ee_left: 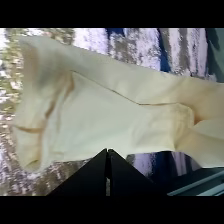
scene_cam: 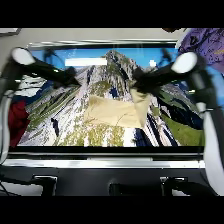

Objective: Fold the clothes and pants, and hang the long-sleeved shirts on hangers.

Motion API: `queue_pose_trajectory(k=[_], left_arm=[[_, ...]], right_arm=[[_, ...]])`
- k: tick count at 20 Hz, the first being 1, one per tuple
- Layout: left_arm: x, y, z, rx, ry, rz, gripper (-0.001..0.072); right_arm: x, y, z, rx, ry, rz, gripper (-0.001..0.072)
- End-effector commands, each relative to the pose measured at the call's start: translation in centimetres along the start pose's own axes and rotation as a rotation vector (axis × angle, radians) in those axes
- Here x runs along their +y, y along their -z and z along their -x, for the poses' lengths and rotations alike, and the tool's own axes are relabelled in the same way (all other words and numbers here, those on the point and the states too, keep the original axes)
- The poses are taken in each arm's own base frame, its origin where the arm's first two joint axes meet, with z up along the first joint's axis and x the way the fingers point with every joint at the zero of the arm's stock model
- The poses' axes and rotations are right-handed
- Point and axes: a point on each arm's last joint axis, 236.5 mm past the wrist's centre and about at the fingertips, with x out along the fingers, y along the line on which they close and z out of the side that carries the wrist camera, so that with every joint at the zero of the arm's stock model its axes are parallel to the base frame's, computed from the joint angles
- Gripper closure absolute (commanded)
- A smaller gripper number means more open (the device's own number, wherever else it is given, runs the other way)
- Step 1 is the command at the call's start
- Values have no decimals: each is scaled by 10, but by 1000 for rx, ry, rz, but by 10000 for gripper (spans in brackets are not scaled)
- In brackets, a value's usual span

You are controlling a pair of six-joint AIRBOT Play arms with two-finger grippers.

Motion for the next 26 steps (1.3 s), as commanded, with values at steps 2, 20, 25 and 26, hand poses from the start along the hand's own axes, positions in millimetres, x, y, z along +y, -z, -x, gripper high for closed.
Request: queue_pose_trajectory(k=[2, 20, 25, 26], left_arm=[[46, -8, 62, -77, -90, 57, 686], [52, -11, 66, -84, -96, 30, 686], [52, -11, 66, -86, -96, 30, 686], [52, -11, 66, -86, -96, 30, 686]], right_arm=[[50, 39, -83, 28, -64, -31, 689], [47, 86, -176, 159, -71, -37, 637], [59, 98, -172, 209, -126, -2, 270], [67, 101, -166, 228, -159, 19, 269]])
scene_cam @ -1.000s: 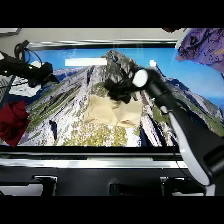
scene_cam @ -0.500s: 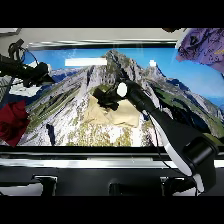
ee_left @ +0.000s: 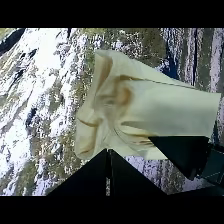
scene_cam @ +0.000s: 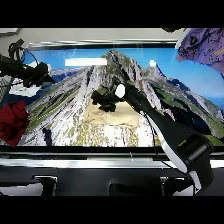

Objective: Fold the clothes and pants, and hang the long-sleeved shirts on hangers.

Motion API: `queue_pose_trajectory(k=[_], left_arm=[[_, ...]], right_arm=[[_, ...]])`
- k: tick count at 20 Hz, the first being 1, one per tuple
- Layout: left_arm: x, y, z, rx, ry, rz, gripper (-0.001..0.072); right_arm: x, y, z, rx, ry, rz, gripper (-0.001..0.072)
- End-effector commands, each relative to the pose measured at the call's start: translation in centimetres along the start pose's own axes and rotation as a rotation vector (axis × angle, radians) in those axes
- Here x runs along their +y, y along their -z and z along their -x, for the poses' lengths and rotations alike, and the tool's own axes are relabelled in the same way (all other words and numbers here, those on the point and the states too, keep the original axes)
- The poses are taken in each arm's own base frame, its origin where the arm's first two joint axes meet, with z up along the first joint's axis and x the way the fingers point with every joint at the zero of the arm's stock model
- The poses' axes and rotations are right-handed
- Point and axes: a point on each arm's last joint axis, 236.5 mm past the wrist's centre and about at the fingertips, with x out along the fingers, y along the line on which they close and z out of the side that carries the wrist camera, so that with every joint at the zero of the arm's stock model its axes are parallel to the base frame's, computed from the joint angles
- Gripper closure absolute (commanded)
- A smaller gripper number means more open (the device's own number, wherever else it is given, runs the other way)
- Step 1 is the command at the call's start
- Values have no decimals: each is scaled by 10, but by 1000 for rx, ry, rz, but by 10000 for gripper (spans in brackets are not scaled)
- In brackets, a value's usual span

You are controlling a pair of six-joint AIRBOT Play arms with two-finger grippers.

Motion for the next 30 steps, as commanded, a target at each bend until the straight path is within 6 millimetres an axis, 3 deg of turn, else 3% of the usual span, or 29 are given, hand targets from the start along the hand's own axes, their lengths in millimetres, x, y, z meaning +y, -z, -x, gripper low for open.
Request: queue_pose_trajectory(k=[1, 3, 4, 7, 10, 12, 13, 14, 16, 18, 21, 25, 27, 30], left_arm=[[1, -1, 0, -2, 0, 1, 686], [1, -1, 0, -2, 0, 1, 686], [1, -1, 0, -2, 0, 1, 686], [1, -1, 0, -2, 0, 1, 686], [1, -1, 0, -2, 0, 1, 686], [1, -1, 0, -2, 0, 1, 686], [1, -1, 0, -2, 0, 1, 685], [1, -1, 0, -2, 0, 1, 686], [1, -1, 0, -2, 0, 1, 686], [1, -1, 0, -2, 0, 1, 685], [1, -1, 0, -2, 0, 1, 685], [2, -1, 0, -3, -7, 1, 685], [3, -1, 0, -4, -12, 1, 685], [3, -1, 0, -4, -12, 1, 685]], right_arm=[[20, 11, 13, 55, -81, 45, 268], [27, -10, 49, 9, -118, 40, 268], [26, -26, 76, -27, -131, 42, 268], [-6, -71, 166, -115, -119, 60, 267], [-78, -112, 257, -200, -54, 62, 166], [-140, -129, 296, -225, -4, 16, 162], [-170, -131, 305, -226, 8, -28, 161], [-199, -127, 304, -208, 6, -74, 161], [-238, -110, 278, -158, -22, -149, 161], [-255, -94, 239, -125, -89, -191, 162], [-261, -81, 186, -104, -207, -241, 163], [-248, -59, 118, 6, -212, -193, 164], [-244, -55, 95, 17, -194, -189, 173], [-239, -56, 80, -2, -174, -178, 255]])
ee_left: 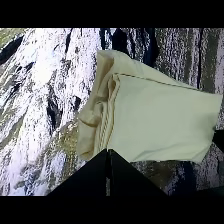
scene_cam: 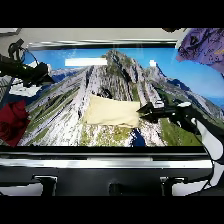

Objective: Fold the clothes and pants, and hang the long-sleeved shirts on hangers.

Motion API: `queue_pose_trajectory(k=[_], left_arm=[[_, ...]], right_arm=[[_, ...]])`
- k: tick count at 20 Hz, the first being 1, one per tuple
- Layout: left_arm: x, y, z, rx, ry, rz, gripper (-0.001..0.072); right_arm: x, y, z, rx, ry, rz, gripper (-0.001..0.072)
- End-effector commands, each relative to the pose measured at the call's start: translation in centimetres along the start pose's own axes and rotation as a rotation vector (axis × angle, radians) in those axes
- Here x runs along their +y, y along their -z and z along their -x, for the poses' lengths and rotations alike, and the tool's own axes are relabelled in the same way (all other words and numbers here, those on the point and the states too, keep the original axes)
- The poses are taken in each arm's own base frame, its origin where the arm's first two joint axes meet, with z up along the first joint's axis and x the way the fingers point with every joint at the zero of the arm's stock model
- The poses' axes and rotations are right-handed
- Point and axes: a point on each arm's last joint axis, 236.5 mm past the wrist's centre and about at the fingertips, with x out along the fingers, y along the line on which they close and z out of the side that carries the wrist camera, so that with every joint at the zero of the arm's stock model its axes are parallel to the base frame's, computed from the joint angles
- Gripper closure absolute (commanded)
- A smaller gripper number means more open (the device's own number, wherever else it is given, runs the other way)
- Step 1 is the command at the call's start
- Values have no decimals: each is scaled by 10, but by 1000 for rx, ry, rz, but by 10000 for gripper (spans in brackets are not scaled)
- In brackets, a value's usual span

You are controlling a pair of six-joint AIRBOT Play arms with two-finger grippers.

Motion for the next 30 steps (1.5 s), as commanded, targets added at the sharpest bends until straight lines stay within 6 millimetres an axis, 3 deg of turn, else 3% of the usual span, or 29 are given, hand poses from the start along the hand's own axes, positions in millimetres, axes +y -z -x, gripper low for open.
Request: queue_pose_trajectory(k=[1, 2, 3, 5, 6, 9, 11, 15, 19, 22, 25, 27, 30], left_arm=[[1, 0, 0, 0, -4, 1, 685], [1, 0, 0, 0, -4, 1, 685], [1, 0, 0, -1, -4, 1, 685], [1, -1, 0, -4, -3, 1, 685], [1, -1, 0, -4, -3, 1, 685], [1, -1, 0, -4, -3, 1, 685], [1, -1, 0, -5, -3, 1, 685], [1, -1, 0, -4, -3, 1, 685], [1, -1, 0, -4, -3, 1, 685], [1, -1, 0, -4, -3, 1, 685], [1, -1, 0, -4, -3, 1, 685], [1, -1, 0, -4, -3, 1, 685], [1, -1, 0, -4, -3, 1, 685]], right_arm=[[0, 0, -23, -19, 13, 15, 304], [1, 2, -24, -16, 14, 12, 313], [1, 1, -24, -17, 13, 10, 371], [6, 1, -22, -20, 2, 14, 610], [12, -2, -21, -19, -6, 29, 687], [51, -29, -5, -59, -25, 94, 690], [73, -60, 19, -128, 27, 130, 689], [110, -132, 107, -349, 46, 126, 690], [111, -183, 220, -577, 53, 74, 690], [88, -204, 307, -737, 73, 6, 689], [37, -204, 382, -866, 125, -139, 690], [-11, -187, 416, -894, 226, -269, 690], [-96, -136, 448, -848, 518, -481, 689]])
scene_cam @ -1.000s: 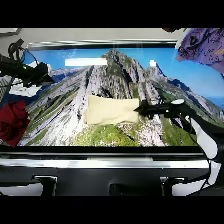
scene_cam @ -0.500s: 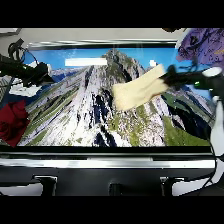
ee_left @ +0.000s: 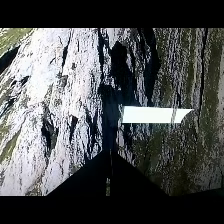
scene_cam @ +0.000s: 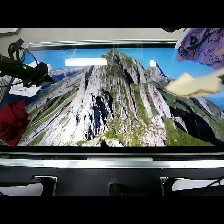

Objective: Fold the clothes and pants, and hang the long-sleeved shirts on hangers.

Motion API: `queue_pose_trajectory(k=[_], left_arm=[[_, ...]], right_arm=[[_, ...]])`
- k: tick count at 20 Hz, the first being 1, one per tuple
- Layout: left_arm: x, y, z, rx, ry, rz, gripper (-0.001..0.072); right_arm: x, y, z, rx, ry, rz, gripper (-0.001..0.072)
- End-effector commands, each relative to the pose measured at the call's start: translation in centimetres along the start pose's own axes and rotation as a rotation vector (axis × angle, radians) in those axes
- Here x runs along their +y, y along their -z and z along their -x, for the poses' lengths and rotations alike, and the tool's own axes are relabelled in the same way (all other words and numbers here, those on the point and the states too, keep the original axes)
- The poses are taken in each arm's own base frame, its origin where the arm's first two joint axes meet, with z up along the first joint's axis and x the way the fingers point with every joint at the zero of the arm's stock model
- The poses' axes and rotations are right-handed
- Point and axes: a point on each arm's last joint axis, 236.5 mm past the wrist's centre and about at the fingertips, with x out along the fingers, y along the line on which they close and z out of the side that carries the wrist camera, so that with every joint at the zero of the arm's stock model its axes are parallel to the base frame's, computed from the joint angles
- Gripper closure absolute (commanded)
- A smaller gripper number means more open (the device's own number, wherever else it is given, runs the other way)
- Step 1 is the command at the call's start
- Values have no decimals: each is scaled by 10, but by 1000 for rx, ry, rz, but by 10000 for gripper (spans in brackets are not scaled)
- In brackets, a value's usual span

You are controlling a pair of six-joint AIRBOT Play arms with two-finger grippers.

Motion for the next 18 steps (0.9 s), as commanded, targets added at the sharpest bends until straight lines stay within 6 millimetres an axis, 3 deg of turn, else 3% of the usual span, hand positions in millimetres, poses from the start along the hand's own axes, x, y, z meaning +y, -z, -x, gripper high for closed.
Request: queue_pose_trajectory(k=[1, 6, 10, 15, 18], left_arm=[[0, 0, 0, 0, 0, 1, 685], [-1, 0, -1, 1, 1, -1, 685], [-1, 1, -1, 2, 1, -1, 685], [-4, 2, -2, 6, 3, -7, 685], [-7, 4, -4, 11, 6, -15, 685]], right_arm=[[-112, -5, 37, -3, 365, -97, 689], [-196, 77, 43, 88, 577, -191, 689], [-249, 133, 68, 93, 743, -220, 689], [-284, 157, 97, 124, 910, -191, 689], [-290, 163, 106, 139, 958, -211, 688]])
